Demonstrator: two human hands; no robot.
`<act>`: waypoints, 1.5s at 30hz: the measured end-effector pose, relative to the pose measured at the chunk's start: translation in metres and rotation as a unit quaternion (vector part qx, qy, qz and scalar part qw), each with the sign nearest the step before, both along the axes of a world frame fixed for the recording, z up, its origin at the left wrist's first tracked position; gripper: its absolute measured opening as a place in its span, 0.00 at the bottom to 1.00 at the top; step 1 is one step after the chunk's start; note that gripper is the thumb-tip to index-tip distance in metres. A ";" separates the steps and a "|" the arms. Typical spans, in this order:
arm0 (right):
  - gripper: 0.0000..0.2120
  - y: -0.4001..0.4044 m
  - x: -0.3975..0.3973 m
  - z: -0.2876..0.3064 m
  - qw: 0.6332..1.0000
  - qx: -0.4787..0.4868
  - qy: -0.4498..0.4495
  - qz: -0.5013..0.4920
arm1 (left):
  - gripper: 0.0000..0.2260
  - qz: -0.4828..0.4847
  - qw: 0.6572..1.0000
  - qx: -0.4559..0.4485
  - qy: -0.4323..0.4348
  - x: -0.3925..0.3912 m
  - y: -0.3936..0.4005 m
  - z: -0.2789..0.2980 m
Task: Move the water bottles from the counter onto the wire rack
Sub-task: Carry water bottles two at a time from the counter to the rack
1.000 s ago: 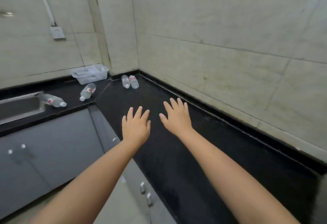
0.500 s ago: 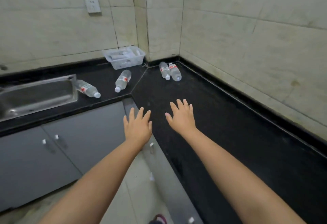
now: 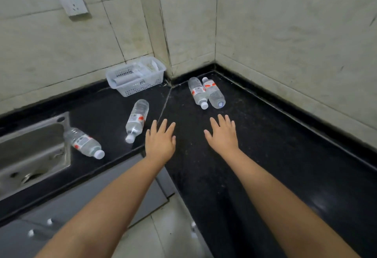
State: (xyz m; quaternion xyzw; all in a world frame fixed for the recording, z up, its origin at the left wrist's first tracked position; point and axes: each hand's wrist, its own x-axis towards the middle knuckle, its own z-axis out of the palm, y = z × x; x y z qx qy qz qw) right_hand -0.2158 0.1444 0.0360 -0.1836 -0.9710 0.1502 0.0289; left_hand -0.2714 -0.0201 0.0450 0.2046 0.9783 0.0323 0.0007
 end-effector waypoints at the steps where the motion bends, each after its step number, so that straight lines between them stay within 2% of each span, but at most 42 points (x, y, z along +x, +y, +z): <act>1: 0.26 0.009 -0.011 -0.004 1.000 -0.003 -0.003 -0.015 | 0.21 -0.011 1.000 0.001 -0.007 -0.016 0.006 -0.004; 6: 0.26 0.047 -0.070 -0.024 0.995 -0.033 -0.018 -0.095 | 0.21 -0.088 0.995 -0.011 -0.036 -0.116 0.040 -0.027; 11: 0.25 0.074 -0.140 -0.042 0.983 -0.024 -0.030 -0.179 | 0.23 -0.192 0.978 -0.048 -0.060 -0.230 0.089 -0.048; 19: 0.32 0.106 -0.257 -0.059 0.966 -0.080 -0.072 -0.237 | 0.30 -0.390 0.914 -0.087 -0.069 -0.349 0.150 -0.071; 23: 0.35 0.122 -0.279 -0.063 0.951 -0.133 -0.116 -0.254 | 0.31 -0.454 0.881 -0.108 -0.072 -0.374 0.173 -0.074; 27: 0.34 0.123 -0.265 -0.061 0.940 -0.154 -0.113 -0.282 | 0.31 -0.514 0.840 -0.145 -0.090 -0.385 0.192 -0.073; 32: 0.33 0.106 -0.218 -0.055 0.910 -0.112 -0.166 -0.363 | 0.32 -0.528 0.833 -0.138 -0.093 -0.381 0.204 -0.078; 38: 0.32 0.086 -0.188 -0.050 0.865 -0.063 -0.298 -0.398 | 0.27 -0.551 0.816 -0.126 -0.120 -0.385 0.220 -0.072; 40: 0.31 0.088 -0.191 -0.051 0.878 -0.053 -0.268 -0.394 | 0.25 -0.553 0.814 -0.126 -0.126 -0.383 0.218 -0.068; 42: 0.32 0.095 -0.202 -0.055 0.911 -0.078 -0.196 -0.355 | 0.22 -0.554 0.812 -0.125 -0.133 -0.378 0.214 -0.067; 45: 0.34 0.103 -0.217 -0.061 0.926 -0.093 -0.192 -0.312 | 0.22 -0.549 0.816 -0.115 -0.138 -0.370 0.206 -0.066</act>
